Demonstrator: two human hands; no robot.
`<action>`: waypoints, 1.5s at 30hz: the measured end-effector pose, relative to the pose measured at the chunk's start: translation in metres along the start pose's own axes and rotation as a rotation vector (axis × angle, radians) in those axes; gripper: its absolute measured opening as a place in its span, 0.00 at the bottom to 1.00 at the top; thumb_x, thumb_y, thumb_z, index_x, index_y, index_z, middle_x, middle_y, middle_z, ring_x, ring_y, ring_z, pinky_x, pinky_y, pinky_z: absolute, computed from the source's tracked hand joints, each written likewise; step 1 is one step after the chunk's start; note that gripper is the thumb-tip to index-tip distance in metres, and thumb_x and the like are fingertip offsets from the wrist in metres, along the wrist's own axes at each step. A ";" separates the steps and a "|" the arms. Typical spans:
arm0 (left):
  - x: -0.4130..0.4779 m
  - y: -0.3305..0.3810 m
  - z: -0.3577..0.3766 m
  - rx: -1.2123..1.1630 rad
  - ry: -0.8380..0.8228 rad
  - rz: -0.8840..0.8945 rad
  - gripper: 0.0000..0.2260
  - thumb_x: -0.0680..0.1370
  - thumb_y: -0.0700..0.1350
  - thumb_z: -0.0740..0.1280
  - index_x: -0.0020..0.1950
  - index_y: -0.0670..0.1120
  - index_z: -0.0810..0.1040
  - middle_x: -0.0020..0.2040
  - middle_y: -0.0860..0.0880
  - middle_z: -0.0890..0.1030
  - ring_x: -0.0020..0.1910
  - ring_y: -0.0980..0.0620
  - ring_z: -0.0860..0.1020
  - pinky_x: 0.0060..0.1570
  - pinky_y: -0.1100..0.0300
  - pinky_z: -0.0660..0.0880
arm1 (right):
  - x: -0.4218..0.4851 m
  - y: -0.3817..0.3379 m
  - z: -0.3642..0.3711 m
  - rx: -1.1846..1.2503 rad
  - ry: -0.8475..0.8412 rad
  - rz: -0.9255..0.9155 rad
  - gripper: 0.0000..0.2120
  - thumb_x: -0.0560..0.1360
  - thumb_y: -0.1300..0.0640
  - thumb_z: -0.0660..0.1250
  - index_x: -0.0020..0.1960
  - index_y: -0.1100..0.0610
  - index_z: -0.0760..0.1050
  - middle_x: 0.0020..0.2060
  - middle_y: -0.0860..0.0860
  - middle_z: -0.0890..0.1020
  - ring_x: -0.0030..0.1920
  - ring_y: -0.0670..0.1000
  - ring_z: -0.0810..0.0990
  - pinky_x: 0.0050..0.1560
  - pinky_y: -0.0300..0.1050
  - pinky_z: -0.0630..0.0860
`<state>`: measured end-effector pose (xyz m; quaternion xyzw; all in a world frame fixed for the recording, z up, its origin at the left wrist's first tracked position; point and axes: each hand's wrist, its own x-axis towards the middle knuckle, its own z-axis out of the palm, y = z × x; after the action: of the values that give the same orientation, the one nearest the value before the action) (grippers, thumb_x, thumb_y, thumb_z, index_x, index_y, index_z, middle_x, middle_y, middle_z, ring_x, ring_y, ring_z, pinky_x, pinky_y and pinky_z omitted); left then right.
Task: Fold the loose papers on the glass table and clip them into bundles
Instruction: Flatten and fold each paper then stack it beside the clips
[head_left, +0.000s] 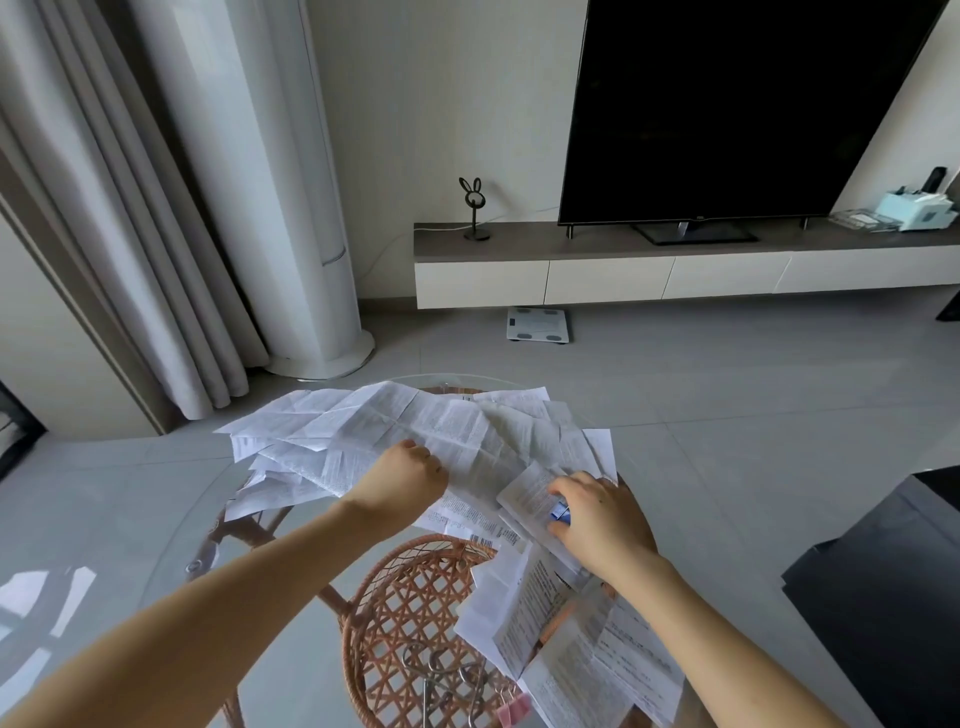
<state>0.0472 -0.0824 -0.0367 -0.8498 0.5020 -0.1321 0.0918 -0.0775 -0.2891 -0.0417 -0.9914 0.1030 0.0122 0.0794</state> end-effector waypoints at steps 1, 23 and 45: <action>0.000 0.001 -0.001 -0.041 -0.047 -0.022 0.16 0.50 0.30 0.76 0.22 0.46 0.72 0.20 0.52 0.69 0.20 0.54 0.69 0.25 0.69 0.68 | 0.000 -0.001 0.000 -0.004 -0.004 -0.003 0.18 0.78 0.50 0.63 0.66 0.50 0.69 0.63 0.48 0.74 0.60 0.53 0.73 0.60 0.46 0.68; 0.000 -0.045 -0.055 -0.209 0.389 -0.074 0.09 0.66 0.29 0.74 0.39 0.40 0.79 0.36 0.45 0.79 0.33 0.44 0.78 0.28 0.58 0.75 | -0.005 -0.008 -0.009 -0.010 -0.044 0.031 0.18 0.78 0.52 0.62 0.67 0.51 0.68 0.65 0.48 0.72 0.62 0.52 0.72 0.60 0.44 0.65; -0.098 -0.076 -0.247 -1.293 0.577 -0.745 0.05 0.76 0.42 0.70 0.45 0.40 0.79 0.46 0.37 0.83 0.43 0.42 0.78 0.55 0.39 0.74 | -0.009 -0.165 -0.180 0.741 0.784 -0.207 0.33 0.72 0.48 0.71 0.72 0.57 0.64 0.63 0.51 0.76 0.61 0.51 0.75 0.56 0.44 0.70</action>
<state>-0.0131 0.0346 0.2070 -0.7787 0.1663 -0.0513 -0.6027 -0.0509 -0.1563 0.1623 -0.8323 0.0243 -0.4031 0.3797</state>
